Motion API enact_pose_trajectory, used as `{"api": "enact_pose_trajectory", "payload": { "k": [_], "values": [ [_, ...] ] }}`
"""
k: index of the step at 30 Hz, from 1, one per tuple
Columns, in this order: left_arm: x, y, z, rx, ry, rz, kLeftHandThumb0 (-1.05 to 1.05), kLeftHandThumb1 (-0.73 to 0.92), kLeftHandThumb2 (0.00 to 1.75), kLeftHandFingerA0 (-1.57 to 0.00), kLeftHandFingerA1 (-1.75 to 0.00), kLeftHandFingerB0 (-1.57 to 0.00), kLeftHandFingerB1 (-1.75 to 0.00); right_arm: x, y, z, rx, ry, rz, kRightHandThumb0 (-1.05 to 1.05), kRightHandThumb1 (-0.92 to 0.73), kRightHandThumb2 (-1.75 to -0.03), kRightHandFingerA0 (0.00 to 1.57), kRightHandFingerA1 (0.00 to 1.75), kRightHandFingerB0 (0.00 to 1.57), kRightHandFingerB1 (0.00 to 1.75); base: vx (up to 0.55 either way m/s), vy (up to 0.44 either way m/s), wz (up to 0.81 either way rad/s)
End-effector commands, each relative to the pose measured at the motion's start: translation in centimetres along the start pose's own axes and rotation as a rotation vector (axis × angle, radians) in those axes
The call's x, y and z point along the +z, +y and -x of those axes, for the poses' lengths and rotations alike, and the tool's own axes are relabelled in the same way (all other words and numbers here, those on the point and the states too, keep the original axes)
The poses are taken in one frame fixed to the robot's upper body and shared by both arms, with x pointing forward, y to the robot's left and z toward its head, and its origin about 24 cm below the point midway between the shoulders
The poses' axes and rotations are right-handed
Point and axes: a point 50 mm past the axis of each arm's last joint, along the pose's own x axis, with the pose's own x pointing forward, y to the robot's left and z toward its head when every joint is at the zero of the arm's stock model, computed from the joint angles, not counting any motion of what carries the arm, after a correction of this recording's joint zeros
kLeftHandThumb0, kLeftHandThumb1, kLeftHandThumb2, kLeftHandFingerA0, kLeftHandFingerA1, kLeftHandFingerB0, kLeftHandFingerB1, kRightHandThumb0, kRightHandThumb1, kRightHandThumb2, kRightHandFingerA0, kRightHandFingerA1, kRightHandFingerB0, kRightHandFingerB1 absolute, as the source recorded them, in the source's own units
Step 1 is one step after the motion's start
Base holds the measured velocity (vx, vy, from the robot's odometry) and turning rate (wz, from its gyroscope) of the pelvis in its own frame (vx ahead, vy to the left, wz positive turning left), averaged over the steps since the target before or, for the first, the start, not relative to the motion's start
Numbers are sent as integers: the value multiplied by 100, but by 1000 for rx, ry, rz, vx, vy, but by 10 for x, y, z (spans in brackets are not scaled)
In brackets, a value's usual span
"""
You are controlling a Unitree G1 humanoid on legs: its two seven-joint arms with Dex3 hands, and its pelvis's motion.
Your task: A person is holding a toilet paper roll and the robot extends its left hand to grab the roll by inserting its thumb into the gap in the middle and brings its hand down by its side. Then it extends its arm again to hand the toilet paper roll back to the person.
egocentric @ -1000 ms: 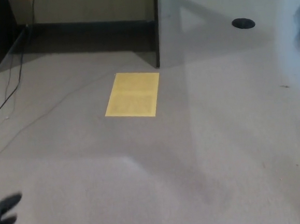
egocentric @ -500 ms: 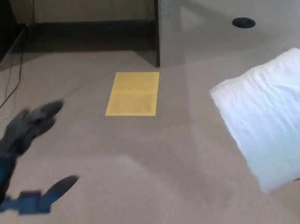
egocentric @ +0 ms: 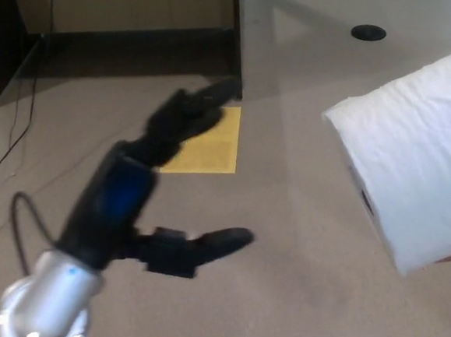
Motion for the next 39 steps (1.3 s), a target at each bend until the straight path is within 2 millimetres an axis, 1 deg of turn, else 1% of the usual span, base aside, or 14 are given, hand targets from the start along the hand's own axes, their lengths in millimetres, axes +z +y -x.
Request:
{"api": "enact_pose_trajectory", "payload": {
  "k": [1,4,5,9,10,11,19,21,22,24,25,36,37,39],
  "values": [
    [-7,-10,-16,-14,47,-18,-26,27,83,-2,-49,0,-48,-4,-4,1,-13,11,-9,-34,-65,-59,65,75,46,39,0,0,0],
    [-9,-15,-29,-15,66,-19,-52,39,63,-19,-40,-10,-32,-1,-5,0,-9,3,-9,-40,-52,-85,63,75,39,53,0,0,0],
    [-9,-15,-33,-14,65,-30,-51,39,62,-19,-40,-10,-32,0,-5,0,-10,-1,-7,-34,-65,-59,65,72,45,39,0,0,0],
    [-11,-19,-45,-19,55,-45,-26,28,84,-2,-48,0,-48,0,-2,0,-10,1,-10,-34,-66,-59,62,67,44,39,0,0,0],
    [-11,-20,-48,-18,53,-42,-27,27,83,-1,-48,0,-48,0,-2,0,-9,2,-11,-39,-53,-85,59,71,38,52,0,0,0],
    [-11,-22,-50,-17,54,-43,-27,27,83,-1,-48,0,-48,-1,-2,0,-8,5,-13,-34,-66,-59,63,68,44,38,0,0,0],
    [-7,-24,-67,12,27,-66,-52,38,62,-18,-39,-9,-32,-5,0,2,0,10,-1,-35,-66,-59,63,67,44,39,0,0,0],
    [-5,-25,-72,13,9,-62,-54,38,63,-19,-38,-10,-32,-4,0,1,-6,9,5,-40,-53,-86,62,76,39,53,0,0,0],
    [-3,-25,-74,10,1,-66,-59,39,66,-19,-40,-9,-33,-2,0,0,-10,8,1,-34,-65,-59,65,76,46,38,0,0,0],
    [0,-28,-75,5,-6,-72,-63,40,68,-20,-41,-9,-33,-1,0,0,-7,7,-8,-41,-53,-86,62,77,40,53,0,0,0],
    [3,-31,-75,-3,-9,-69,-62,40,68,-19,-41,-9,-33,-2,1,0,-7,8,-8,-35,-66,-59,67,82,45,39,0,0,0],
    [16,-40,-80,-70,-24,-83,-29,20,80,0,-48,0,-49,7,-9,-3,-16,-5,4,-35,-66,-59,60,60,45,38,0,0,0],
    [17,-39,-79,-79,-26,-78,-51,35,67,-14,-41,-7,-20,7,-9,-3,-15,-3,0,-35,-65,-59,62,64,44,38,0,0,0],
    [18,-37,-77,-89,-29,-72,-52,34,67,-11,-40,-6,-20,8,-9,-3,-14,-6,10,-35,-67,-59,63,64,44,37,0,0,0]
  ]
}}
